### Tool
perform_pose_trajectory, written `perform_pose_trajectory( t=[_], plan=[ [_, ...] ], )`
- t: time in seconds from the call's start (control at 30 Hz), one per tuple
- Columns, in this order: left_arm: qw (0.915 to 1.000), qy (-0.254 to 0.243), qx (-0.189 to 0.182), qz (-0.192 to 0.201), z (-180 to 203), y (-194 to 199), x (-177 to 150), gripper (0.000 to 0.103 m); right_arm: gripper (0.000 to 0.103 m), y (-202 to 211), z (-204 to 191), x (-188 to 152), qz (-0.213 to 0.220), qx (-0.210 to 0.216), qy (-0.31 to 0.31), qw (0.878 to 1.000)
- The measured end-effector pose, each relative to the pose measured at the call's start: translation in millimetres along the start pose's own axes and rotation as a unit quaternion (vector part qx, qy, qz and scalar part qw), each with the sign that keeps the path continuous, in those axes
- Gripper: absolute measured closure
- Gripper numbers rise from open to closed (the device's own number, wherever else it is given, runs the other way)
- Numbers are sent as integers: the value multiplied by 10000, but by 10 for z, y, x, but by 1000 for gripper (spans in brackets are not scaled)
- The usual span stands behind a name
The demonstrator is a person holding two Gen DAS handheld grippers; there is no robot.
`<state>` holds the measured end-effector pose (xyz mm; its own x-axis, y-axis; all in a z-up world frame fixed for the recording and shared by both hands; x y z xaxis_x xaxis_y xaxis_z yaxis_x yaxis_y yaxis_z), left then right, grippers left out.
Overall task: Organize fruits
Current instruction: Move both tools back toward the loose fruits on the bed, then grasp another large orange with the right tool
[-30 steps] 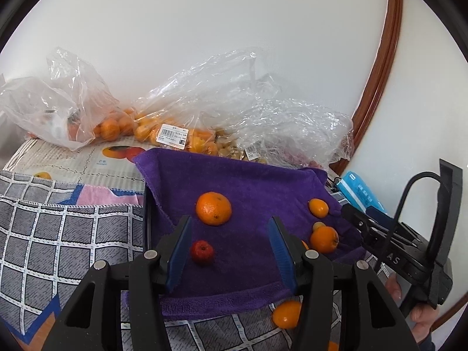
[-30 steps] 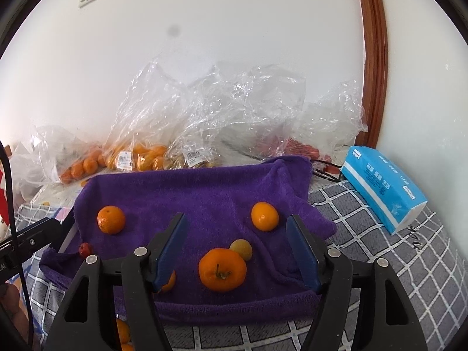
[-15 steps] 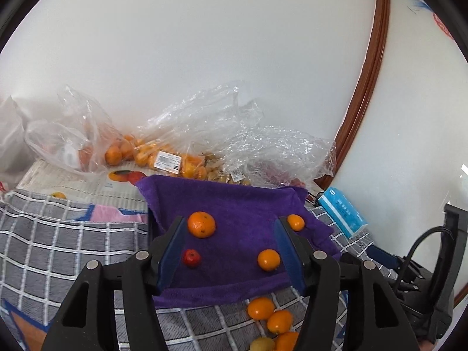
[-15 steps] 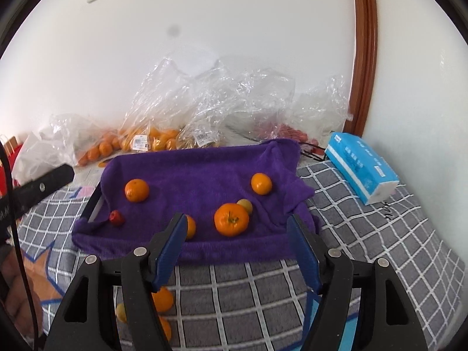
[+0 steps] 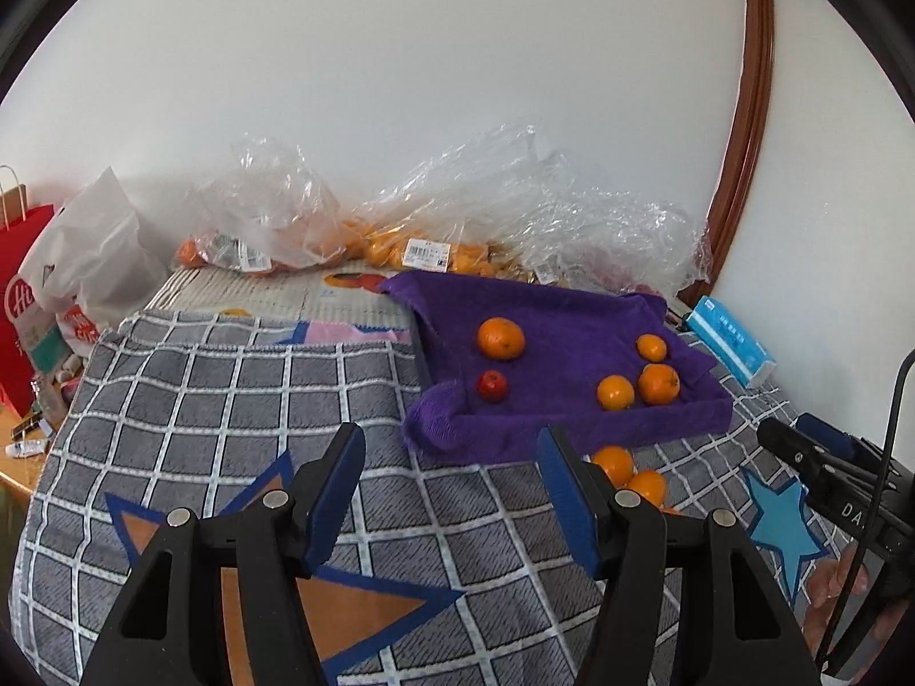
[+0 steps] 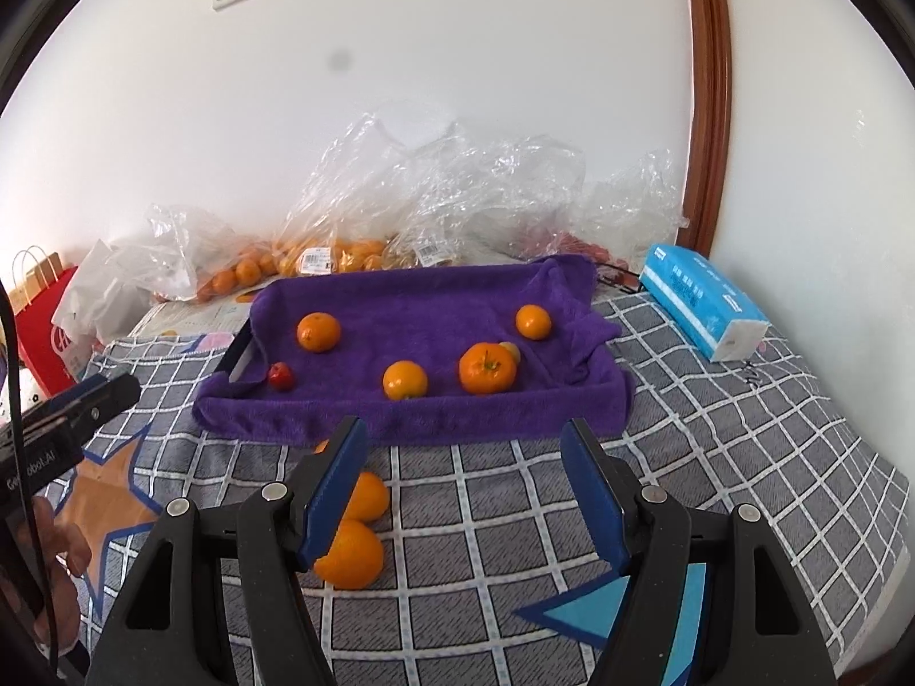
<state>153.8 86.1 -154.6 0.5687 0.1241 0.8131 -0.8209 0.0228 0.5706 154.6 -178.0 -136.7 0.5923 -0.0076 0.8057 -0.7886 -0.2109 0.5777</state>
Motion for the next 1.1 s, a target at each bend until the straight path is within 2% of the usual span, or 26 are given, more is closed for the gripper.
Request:
perform_pose_trajectory(
  t=[0.1,0.23,0.4,0.6,0.73,0.8,0.87,1.0,1.1],
  plan=[
    [9996,-82,57,-259,-62,-42,-164,44,33,8,-25,-69,0,-86,-8,10000],
    [9985,12,101,-541,-114,-176,-312,46,34,-48,-72,-166,-235,182,-156,9994],
    [9970,159,53,-761,-192,-296,-424,47,42,-145,-159,-278,-418,424,-181,9981],
    [9969,287,48,-736,-222,-278,-414,47,53,-338,-303,-390,-700,701,-92,9950],
    [9968,210,-27,-765,-180,-290,-416,47,53,-482,-403,-565,-1011,990,-94,9899],
    [9969,210,-58,-754,-178,-285,-414,47,53,-541,-423,-638,-1121,983,-18,9888],
    [9970,213,-82,-736,-174,-277,-413,47,59,-615,-451,-707,-1333,1015,44,9858],
    [9962,157,-130,-846,-138,-313,-440,47,62,-583,-425,-691,-1297,1070,37,9858],
    [9953,130,-197,-944,-107,-340,-469,47,62,-490,-355,-666,-1155,914,203,9889]
  ],
)
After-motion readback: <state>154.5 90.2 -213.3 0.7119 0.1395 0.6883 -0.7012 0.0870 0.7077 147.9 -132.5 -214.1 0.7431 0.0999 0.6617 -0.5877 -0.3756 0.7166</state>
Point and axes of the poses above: each gripper's, at about its wrist camera, not at the fingertips, and y roughly against the way its jaws point, z to its right, x to its top, the point moved 6 cm from there along -y, roughly the way its jaws point, and after that the axes turned 9 degrees about x, right-handed, at the moved point
